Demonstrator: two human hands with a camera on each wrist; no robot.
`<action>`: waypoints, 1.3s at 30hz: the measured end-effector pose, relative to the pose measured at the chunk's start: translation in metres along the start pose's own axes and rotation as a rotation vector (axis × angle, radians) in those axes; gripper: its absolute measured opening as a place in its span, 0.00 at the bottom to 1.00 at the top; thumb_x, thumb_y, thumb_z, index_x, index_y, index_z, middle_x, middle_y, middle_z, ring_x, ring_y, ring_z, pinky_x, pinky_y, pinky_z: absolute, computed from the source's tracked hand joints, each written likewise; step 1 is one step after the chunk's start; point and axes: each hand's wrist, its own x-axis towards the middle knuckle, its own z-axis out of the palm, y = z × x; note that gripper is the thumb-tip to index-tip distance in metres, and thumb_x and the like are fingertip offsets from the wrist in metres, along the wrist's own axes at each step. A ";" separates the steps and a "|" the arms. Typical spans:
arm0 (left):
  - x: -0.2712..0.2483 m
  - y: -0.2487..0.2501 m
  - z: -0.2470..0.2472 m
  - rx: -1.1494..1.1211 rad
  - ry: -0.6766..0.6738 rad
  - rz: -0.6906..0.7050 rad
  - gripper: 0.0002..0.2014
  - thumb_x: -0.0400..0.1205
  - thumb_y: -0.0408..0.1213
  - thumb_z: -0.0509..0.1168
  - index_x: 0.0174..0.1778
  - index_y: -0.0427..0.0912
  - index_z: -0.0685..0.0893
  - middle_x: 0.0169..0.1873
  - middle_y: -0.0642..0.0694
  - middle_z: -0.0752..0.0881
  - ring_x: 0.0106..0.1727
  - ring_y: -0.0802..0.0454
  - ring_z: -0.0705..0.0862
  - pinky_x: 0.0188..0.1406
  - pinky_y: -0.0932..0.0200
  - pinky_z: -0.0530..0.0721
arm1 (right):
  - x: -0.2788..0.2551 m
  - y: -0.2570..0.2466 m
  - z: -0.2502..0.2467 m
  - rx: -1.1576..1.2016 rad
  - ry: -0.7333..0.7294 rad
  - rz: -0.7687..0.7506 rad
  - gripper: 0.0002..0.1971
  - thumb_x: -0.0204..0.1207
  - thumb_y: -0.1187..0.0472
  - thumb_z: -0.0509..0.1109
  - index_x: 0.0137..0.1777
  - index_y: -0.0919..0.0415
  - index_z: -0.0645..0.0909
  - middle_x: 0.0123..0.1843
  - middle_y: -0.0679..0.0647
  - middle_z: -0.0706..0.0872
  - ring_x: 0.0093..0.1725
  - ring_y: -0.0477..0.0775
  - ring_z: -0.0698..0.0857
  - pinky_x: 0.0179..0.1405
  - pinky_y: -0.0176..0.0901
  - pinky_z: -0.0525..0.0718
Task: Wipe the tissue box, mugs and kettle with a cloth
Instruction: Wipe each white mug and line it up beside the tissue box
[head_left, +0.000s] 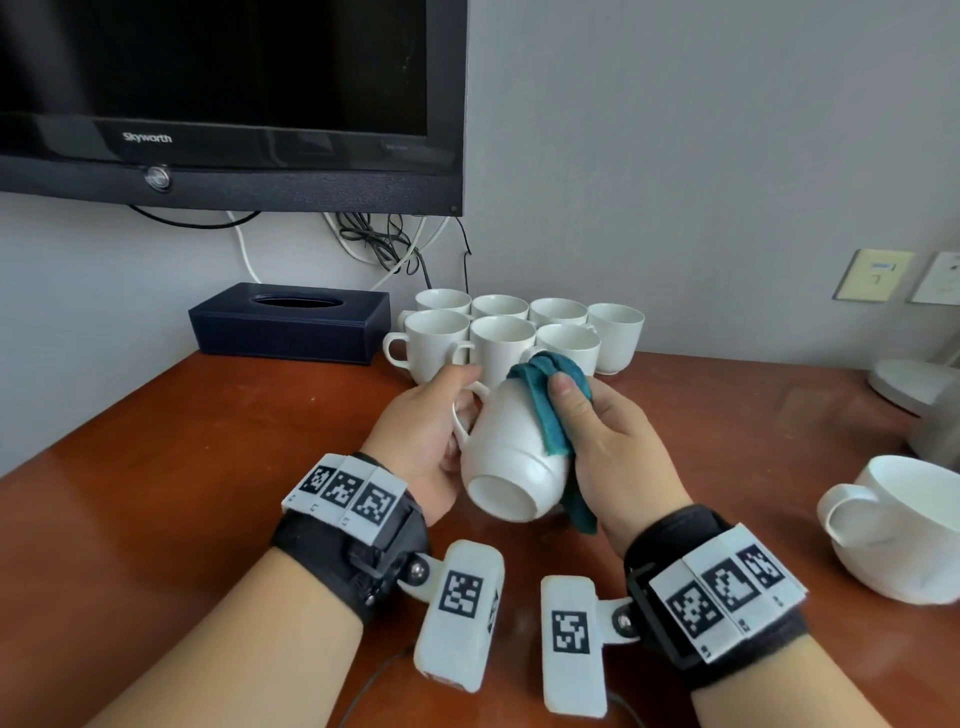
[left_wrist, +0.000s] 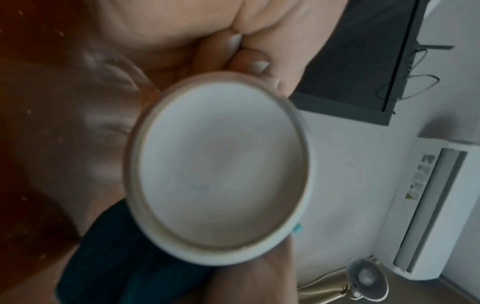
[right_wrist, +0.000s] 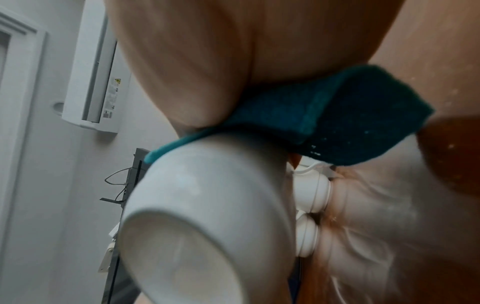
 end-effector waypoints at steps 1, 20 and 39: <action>-0.001 0.000 -0.001 -0.023 -0.005 -0.046 0.22 0.85 0.51 0.70 0.28 0.47 0.77 0.20 0.51 0.70 0.16 0.57 0.66 0.16 0.64 0.60 | 0.000 0.000 -0.001 0.032 -0.011 0.021 0.23 0.82 0.35 0.65 0.52 0.54 0.89 0.45 0.60 0.92 0.43 0.65 0.88 0.51 0.81 0.86; -0.004 0.012 -0.003 -0.144 0.133 0.101 0.19 0.86 0.48 0.71 0.33 0.44 0.77 0.19 0.51 0.69 0.17 0.58 0.64 0.11 0.67 0.62 | 0.001 -0.005 -0.005 0.338 -0.108 0.009 0.20 0.79 0.58 0.68 0.69 0.49 0.89 0.70 0.52 0.90 0.70 0.53 0.86 0.70 0.52 0.80; -0.016 0.004 0.008 0.181 -0.009 0.197 0.17 0.86 0.52 0.72 0.37 0.44 0.88 0.26 0.43 0.72 0.21 0.54 0.69 0.19 0.63 0.64 | 0.001 0.000 -0.001 0.050 -0.141 -0.117 0.19 0.82 0.64 0.76 0.64 0.39 0.91 0.81 0.37 0.78 0.79 0.34 0.75 0.83 0.49 0.74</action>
